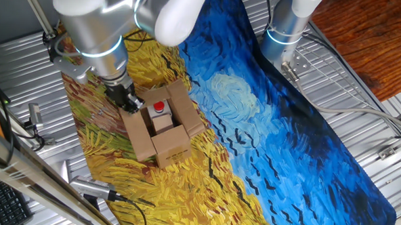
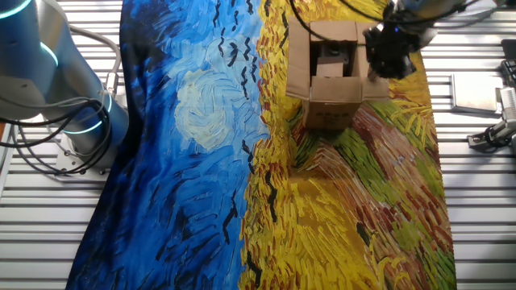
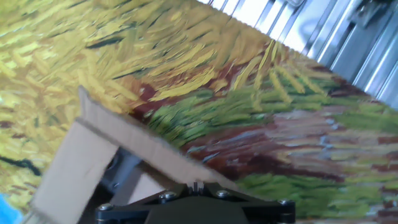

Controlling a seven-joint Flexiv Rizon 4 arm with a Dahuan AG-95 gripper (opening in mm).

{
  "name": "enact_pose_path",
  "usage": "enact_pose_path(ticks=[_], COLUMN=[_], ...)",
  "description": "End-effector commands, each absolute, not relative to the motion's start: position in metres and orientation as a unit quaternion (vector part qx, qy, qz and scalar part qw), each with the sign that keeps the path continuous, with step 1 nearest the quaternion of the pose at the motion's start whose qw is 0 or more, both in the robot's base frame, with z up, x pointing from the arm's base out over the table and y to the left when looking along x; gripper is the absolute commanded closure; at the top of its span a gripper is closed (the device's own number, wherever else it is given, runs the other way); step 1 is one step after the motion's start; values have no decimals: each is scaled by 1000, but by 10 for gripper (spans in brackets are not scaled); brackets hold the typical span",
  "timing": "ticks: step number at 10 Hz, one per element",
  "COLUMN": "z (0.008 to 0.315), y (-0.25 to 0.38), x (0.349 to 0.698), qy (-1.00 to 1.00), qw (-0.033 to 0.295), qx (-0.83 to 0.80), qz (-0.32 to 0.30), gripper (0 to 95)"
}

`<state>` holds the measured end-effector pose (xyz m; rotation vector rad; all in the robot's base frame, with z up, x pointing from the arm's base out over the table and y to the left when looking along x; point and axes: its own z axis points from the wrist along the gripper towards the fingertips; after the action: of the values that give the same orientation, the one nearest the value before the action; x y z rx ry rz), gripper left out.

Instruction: Open a box

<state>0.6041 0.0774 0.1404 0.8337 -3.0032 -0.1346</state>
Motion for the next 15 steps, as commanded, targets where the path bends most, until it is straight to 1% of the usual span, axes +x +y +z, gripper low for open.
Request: enact_pose_path(ticks=[1,4,7,9,10,15], z=[130,123,139,157,161,161], y=[78,85,89,93,93,93], x=[606,606,602,592,581,581], qy=[-962,-962,-961,-962,-963,-971], qw=[13,14,17,23,22,16], qx=[269,269,274,270,267,235], qz=[-44,-41,-41,-40,-42,-39], gripper=[950,950,950,950,950,950])
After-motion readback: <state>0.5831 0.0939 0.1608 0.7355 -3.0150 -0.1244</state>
